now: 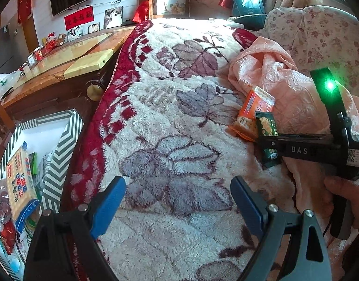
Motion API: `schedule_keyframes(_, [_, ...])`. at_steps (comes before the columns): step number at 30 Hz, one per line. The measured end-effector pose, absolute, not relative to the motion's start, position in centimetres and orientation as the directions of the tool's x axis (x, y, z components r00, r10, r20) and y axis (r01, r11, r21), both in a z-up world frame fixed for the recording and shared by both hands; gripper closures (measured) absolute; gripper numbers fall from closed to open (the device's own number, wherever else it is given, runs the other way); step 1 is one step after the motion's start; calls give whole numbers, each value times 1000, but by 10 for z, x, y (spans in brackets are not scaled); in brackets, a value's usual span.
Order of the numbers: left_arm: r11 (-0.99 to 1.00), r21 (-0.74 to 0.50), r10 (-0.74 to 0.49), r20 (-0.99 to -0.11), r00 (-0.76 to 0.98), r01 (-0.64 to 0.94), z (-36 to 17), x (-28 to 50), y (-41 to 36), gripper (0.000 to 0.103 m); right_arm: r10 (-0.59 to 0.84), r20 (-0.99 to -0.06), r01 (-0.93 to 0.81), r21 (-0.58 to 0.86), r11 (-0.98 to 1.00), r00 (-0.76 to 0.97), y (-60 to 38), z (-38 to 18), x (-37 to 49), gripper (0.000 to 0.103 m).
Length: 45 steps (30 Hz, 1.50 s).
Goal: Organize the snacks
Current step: 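Grasp the orange cracker pack with the left gripper while the right gripper grasps the green biscuit packet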
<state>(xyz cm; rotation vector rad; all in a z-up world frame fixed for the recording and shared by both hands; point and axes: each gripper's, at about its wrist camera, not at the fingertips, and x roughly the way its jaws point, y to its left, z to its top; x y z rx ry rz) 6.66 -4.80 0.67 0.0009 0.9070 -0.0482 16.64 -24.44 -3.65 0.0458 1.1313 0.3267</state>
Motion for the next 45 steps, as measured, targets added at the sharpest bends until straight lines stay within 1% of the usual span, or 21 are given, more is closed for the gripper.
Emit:
schedule_keyframes(4, [999,-16,-39,-788,615,42,7,67,-48,11,287,-881,-248,203,947,376,-245,-32,160,60])
schedule_keyframes(9, [997,-30,-68,-781,621,70,11,75,-54,11,310,-856,-251,220,943,414,-256,-9,139,60])
schedule_keyframes(11, [995,-22,-82,-770,633,101,15,82,-62,11,321,-843,-229,241,943,432,-268,0,132,60])
schedule_keyframes(13, [988,-36,-125,-764,634,151,19,92,-72,11,336,-831,-209,268,940,444,-279,8,127,60])
schedule_keyframes(16, [972,-64,-192,-776,600,228,18,113,-89,11,350,-817,-188,295,937,459,-291,15,123,60])
schedule_keyframes(20, [944,-45,-233,-790,566,326,12,135,-115,11,352,-814,-170,308,936,463,-302,16,121,60])
schedule_keyframes(24, [919,-65,-275,-813,513,389,0,159,-136,11,350,-820,-160,311,937,453,-305,10,123,60])
schedule_keyframes(27, [917,-74,-276,-826,491,391,-8,176,-144,11,361,-818,-157,326,932,447,-308,8,125,60])
schedule_keyframes(31, [906,-108,-308,-831,464,408,-13,190,-154,11,368,-821,-145,339,929,437,-312,3,127,60])
schedule_keyframes(37, [904,-75,-279,-849,449,420,-23,204,-170,11,370,-820,-134,347,928,436,-316,2,129,60])
schedule_keyframes(42, [910,-95,-286,-849,445,403,-25,216,-169,11,372,-820,-123,355,927,435,-319,1,129,60])
schedule_keyframes(43, [911,-100,-288,-849,443,401,-26,218,-169,12,371,-821,-125,353,927,433,-319,1,129,60])
schedule_keyframes(44, [908,-110,-297,-850,436,404,-27,220,-169,20,374,-820,-128,354,926,433,-319,1,129,60])
schedule_keyframes(45, [905,-119,-304,-852,425,408,-29,222,-170,32,373,-820,-128,354,927,433,-319,1,129,60])
